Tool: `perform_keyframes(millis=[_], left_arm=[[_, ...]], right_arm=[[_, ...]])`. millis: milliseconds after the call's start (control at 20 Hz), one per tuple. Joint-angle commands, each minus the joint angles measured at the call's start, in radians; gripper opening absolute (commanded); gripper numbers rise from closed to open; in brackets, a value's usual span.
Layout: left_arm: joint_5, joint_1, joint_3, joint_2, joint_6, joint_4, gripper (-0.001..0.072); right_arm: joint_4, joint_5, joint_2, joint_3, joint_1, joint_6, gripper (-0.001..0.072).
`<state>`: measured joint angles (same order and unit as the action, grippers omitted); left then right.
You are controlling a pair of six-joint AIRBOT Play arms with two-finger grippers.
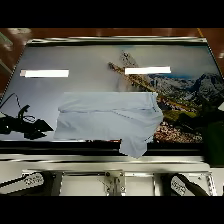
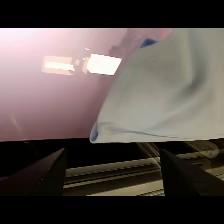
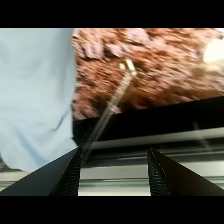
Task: Fold the shirts.
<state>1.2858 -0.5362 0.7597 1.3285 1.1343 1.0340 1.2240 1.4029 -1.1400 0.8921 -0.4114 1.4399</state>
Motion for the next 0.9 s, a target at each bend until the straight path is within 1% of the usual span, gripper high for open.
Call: perform_keyframes(millis=[0,200,250,350,400,450,550,700,750,800,850], left_arm=[[-0.092,-0.001,-0.124,-0.015,-0.055,-0.072,0.0706],[-0.153,0.069,-0.128,0.035,-0.067,-0.103,0.0704],[-0.172,0.085,-0.128,0.048,-0.067,-0.12,0.0669],[-0.222,0.105,-0.128,0.06,-0.048,-0.172,0.0223],[-0.234,0.109,-0.126,0.06,-0.049,-0.206,0.01],[-0.237,0.106,-0.126,0.059,-0.049,-0.232,0.005],[-0.227,0.106,-0.126,0.055,-0.051,-0.245,0.0043],[-0.176,0.105,-0.124,0.037,-0.088,-0.246,0.0043],[-0.169,0.105,-0.124,0.024,-0.093,-0.246,0.0043],[-0.167,0.105,-0.124,0.006,-0.094,-0.246,0.0043],[-0.167,0.105,-0.124,-0.013,-0.094,-0.246,0.0043]], right_arm=[[-0.142,-0.068,0.042,-0.083,-0.032,-0.032,0.0516],[-0.178,-0.064,0.042,-0.083,-0.032,-0.034,0.0516],[-0.18,-0.06,0.042,-0.083,-0.032,-0.034,0.0516],[-0.175,-0.035,0.042,-0.083,-0.032,-0.031,0.0517],[-0.168,-0.018,0.042,-0.088,-0.029,-0.031,0.0516],[-0.151,-0.001,0.042,-0.102,-0.016,-0.031,0.0516],[-0.128,-0.008,0.042,-0.168,0.045,-0.03,0.0517],[-0.162,-0.15,0.042,-0.296,0.18,-0.027,0.052],[-0.17,-0.205,0.042,-0.322,0.218,-0.013,0.0622],[-0.17,-0.262,0.042,-0.343,0.251,0.025,0.066],[-0.17,-0.311,0.042,-0.356,0.274,0.061,0.0659]])
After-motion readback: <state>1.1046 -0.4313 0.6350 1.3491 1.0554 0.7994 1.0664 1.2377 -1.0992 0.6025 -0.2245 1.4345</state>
